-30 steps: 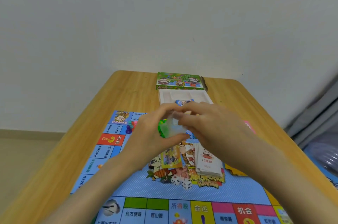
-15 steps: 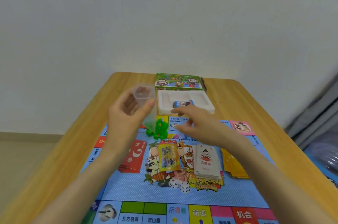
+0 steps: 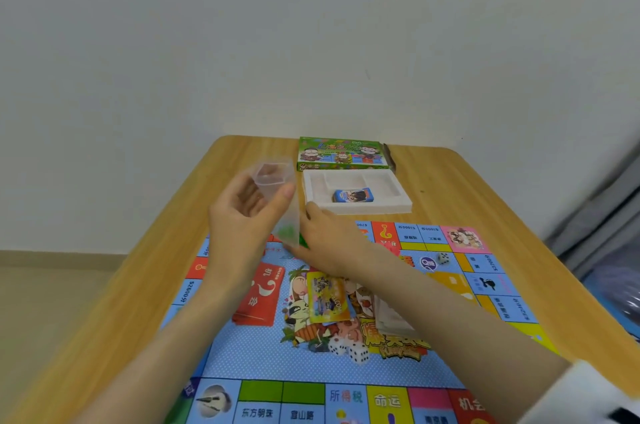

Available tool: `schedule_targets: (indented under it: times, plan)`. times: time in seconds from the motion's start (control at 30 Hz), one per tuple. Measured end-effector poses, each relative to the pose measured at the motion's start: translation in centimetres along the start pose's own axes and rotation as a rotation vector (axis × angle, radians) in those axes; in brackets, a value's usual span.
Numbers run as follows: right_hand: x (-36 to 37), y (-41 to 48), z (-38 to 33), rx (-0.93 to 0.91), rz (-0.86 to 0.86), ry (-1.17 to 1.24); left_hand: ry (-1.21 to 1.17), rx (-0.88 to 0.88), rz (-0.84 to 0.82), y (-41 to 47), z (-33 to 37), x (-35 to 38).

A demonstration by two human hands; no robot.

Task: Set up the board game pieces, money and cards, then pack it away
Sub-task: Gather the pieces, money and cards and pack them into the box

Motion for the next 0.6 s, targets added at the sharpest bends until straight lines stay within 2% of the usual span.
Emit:
schedule_targets:
  times: [0.17, 0.5, 0.6]
  plan:
    - [0.0, 0.2, 0.2, -0.061, 0.132, -0.017, 0.004, 0.013, -0.022, -0.1, 0.1, 0.3]
    - [-0.8, -0.1, 0.2, -0.069, 0.138, 0.037, 0.076, 0.006, -0.063, -0.3, -0.4, 0.6]
    - [-1.7, -0.2, 0.9, -0.006, 0.146, 0.093, 0.088, -0.004, -0.061, -0.2, -0.6, 0.4]
Point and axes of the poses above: each hand's wrist, its own y-axis towards the middle knuckle, its own x-axis out of the palm, z = x × y, the point moved 9 cm from there along y, towards the middle knuckle
